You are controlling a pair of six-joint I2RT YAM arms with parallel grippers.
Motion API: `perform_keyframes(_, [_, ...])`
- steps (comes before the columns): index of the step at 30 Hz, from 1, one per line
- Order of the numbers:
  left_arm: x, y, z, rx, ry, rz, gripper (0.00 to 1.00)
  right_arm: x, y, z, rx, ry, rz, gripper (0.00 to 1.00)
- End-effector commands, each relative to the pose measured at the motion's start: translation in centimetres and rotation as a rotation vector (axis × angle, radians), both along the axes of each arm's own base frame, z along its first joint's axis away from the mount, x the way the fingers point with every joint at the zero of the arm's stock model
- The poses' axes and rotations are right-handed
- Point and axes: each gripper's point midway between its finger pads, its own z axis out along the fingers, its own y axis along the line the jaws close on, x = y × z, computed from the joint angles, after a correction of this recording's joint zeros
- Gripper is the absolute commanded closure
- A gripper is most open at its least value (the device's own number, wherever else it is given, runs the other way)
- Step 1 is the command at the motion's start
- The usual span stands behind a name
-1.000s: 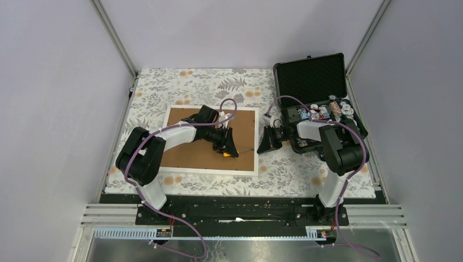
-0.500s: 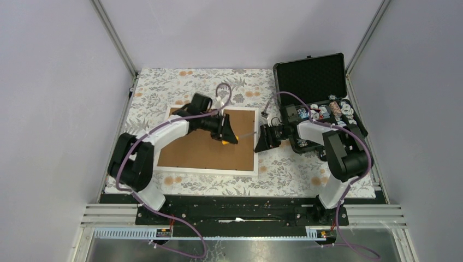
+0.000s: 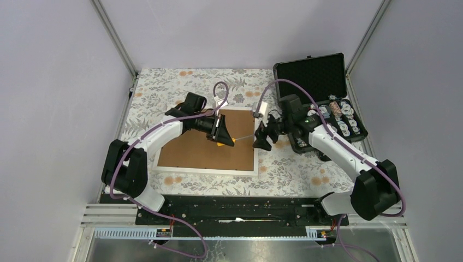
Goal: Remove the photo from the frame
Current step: Adjust the screwdriver.
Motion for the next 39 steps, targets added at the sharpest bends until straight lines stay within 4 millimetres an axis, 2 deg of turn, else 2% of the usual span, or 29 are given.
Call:
perform_keyframes(1, [-2.3, -0.6, 1.1, -0.065, -0.003, -0.104, 1.00, -0.3, 0.7, 0.9, -0.146, -0.186, 0.138, 0.18])
perform_keyframes(6, [-3.6, -1.3, 1.2, -0.088, 0.029, -0.159, 1.00, -1.2, 2.7, 0.1, -0.241, -0.260, 0.233, 0.19])
perform_keyframes(8, [-3.8, -1.4, 1.3, -0.104, 0.046, -0.173, 1.00, -1.9, 3.5, -0.2, -0.253, -0.269, 0.275, 0.26])
perform_keyframes(10, [-3.8, -1.5, 1.6, -0.112, 0.055, -0.178, 1.00, -2.4, 4.1, -0.6, -0.261, -0.265, 0.293, 0.39])
perform_keyframes(14, [-3.4, -1.3, 1.8, -0.121, 0.049, -0.155, 1.00, -2.6, 4.4, -0.8, -0.243, -0.242, 0.263, 0.78])
perform_keyframes(17, [-2.2, -0.6, 1.9, -0.140, 0.047, -0.073, 0.90, -2.2, 4.6, -0.7, -0.224, -0.210, 0.186, 0.99])
perform_keyframes(22, [-1.0, 0.0, 2.1, -0.162, 0.041, 0.008, 0.78, -2.6, 5.4, -0.5, -0.166, -0.137, 0.133, 1.00])
perform_keyframes(30, [-0.9, -0.2, 2.0, -0.187, 0.066, 0.021, 0.72, -3.4, 6.5, -0.4, -0.109, -0.067, 0.139, 1.00])
perform_keyframes(36, [-1.0, -0.3, 1.8, -0.191, 0.093, 0.030, 0.71, -3.8, 7.0, -0.3, -0.088, -0.042, 0.147, 1.00])
perform_keyframes(39, [-0.8, -0.3, 1.7, -0.195, 0.086, 0.034, 0.67, -4.2, 7.3, -0.3, -0.079, -0.029, 0.158, 1.00])
